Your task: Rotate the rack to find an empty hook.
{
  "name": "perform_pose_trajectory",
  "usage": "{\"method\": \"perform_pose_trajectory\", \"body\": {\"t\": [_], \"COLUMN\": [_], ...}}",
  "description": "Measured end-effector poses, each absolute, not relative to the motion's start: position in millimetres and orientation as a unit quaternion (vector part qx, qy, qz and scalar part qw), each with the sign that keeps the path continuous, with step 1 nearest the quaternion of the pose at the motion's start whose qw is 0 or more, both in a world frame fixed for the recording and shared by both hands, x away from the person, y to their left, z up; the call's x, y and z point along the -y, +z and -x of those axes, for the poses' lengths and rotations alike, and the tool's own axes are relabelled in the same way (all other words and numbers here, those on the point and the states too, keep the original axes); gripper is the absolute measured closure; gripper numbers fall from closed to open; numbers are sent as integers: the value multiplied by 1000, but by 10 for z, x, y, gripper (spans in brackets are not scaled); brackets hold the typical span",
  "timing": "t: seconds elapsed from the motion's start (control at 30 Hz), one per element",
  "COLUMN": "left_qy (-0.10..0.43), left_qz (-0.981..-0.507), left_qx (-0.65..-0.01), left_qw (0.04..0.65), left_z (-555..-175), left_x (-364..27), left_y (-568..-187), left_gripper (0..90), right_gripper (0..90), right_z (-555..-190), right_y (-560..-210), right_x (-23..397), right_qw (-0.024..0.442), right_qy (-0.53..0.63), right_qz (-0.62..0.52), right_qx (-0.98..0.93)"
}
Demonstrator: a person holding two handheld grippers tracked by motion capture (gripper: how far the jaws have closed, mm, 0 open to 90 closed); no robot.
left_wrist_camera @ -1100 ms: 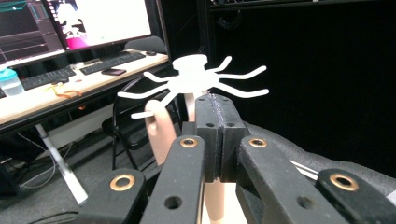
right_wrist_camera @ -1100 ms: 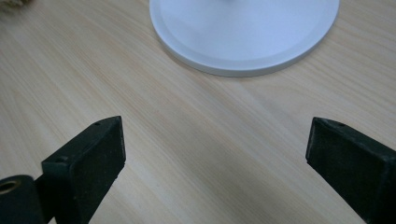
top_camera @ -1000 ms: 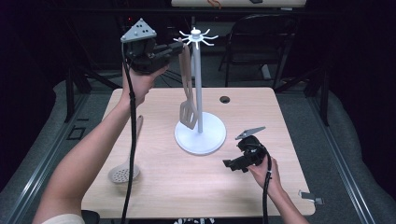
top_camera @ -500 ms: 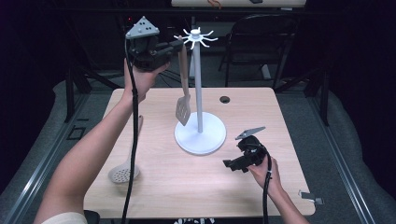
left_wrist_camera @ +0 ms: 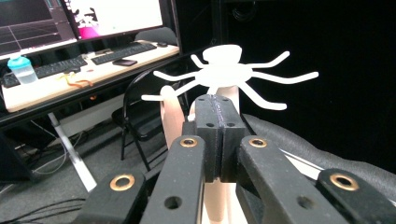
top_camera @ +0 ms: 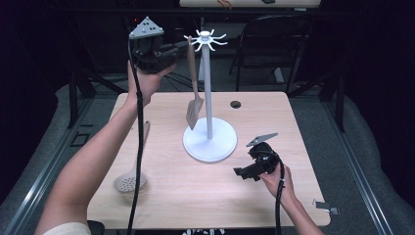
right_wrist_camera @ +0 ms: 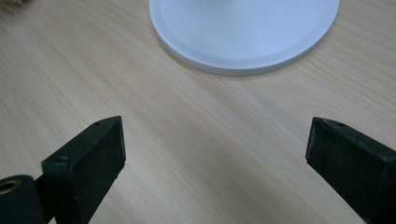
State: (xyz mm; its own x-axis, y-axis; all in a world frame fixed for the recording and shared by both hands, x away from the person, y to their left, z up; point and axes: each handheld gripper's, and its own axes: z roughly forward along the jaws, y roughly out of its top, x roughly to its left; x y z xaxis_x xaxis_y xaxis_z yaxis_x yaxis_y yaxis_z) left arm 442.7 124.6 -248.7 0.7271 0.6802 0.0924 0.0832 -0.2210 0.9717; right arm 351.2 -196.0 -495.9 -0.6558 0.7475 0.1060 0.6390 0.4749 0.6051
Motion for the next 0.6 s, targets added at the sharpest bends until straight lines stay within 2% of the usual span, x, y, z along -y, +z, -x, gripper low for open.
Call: {"method": "perform_pose_trajectory", "body": {"t": [0.23, 0.43, 0.6], "left_qy": [259, 265, 274], "left_qz": [-730, -727, -728], "left_qx": [-266, -277, -285], "left_qw": [574, 570, 561], "left_z": [-4342, -4255, -4195], "left_x": [-1347, -1436, -1523], "left_y": [-2513, -2548, -2609], "left_gripper": [699, 484, 359], "right_gripper": [44, 44, 43], "right_z": [-3511, -3509, -3508], "right_y": [-4958, -4960, -4957], "right_x": [1962, 1955, 1954], "right_qw": [86, 87, 88], "right_qy": [313, 314, 313], "right_qz": [-406, -407, -407], "right_qx": [-854, -853, -854]}}
